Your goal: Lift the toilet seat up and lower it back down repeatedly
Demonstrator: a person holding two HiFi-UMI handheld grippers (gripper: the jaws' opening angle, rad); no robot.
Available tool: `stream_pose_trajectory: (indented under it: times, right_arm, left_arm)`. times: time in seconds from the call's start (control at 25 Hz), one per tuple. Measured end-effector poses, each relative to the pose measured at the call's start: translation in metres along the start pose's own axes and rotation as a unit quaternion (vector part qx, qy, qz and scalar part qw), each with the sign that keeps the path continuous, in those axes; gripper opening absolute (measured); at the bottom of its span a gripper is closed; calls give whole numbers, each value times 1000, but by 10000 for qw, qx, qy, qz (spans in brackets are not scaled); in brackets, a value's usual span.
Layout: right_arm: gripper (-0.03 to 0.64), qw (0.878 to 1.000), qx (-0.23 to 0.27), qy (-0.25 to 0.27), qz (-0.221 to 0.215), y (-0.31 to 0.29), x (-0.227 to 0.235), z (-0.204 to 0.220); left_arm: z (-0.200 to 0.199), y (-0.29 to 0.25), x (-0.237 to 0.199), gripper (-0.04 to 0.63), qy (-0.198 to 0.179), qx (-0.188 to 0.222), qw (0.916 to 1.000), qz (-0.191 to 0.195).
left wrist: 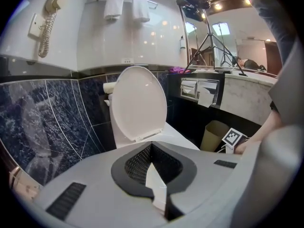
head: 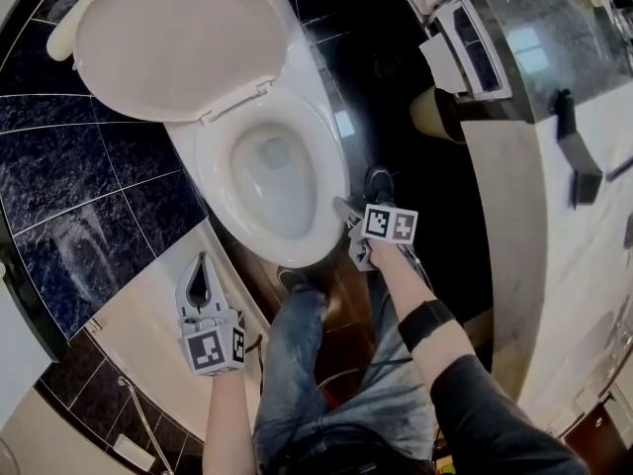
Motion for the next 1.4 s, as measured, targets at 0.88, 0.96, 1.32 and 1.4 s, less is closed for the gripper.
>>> stream_pose_trajectory:
  times: [0.88,0.96,1.32,1.4]
  right_arm:
    - [133,9989,-43,-438,-136,6,-7,-2]
    - [132,9985,-24,-480,-273,10,-11,-3]
    - [123,9973,-156,-489,-517,37,-45,-13]
    - [121,9965,-144,-566,-603,47,-58,-17]
  left_arm:
    - [12,-14,5,0,207,-110,9997,99]
    - [11,-15,6,0,216,-120,9996,118]
    - [-2,-6,9,0,255,-173,9994,173]
    - [-9,-1,8,0,272,-184,9993,171]
Point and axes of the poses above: the fingertips, and each gripper's own axes: y backward along the fingers, x to its right, z out of its underside, the point moved 4 cm from there along y, backward along the fingers, and after that the axes turned 3 degrees about -z, right-handed, at the moved point
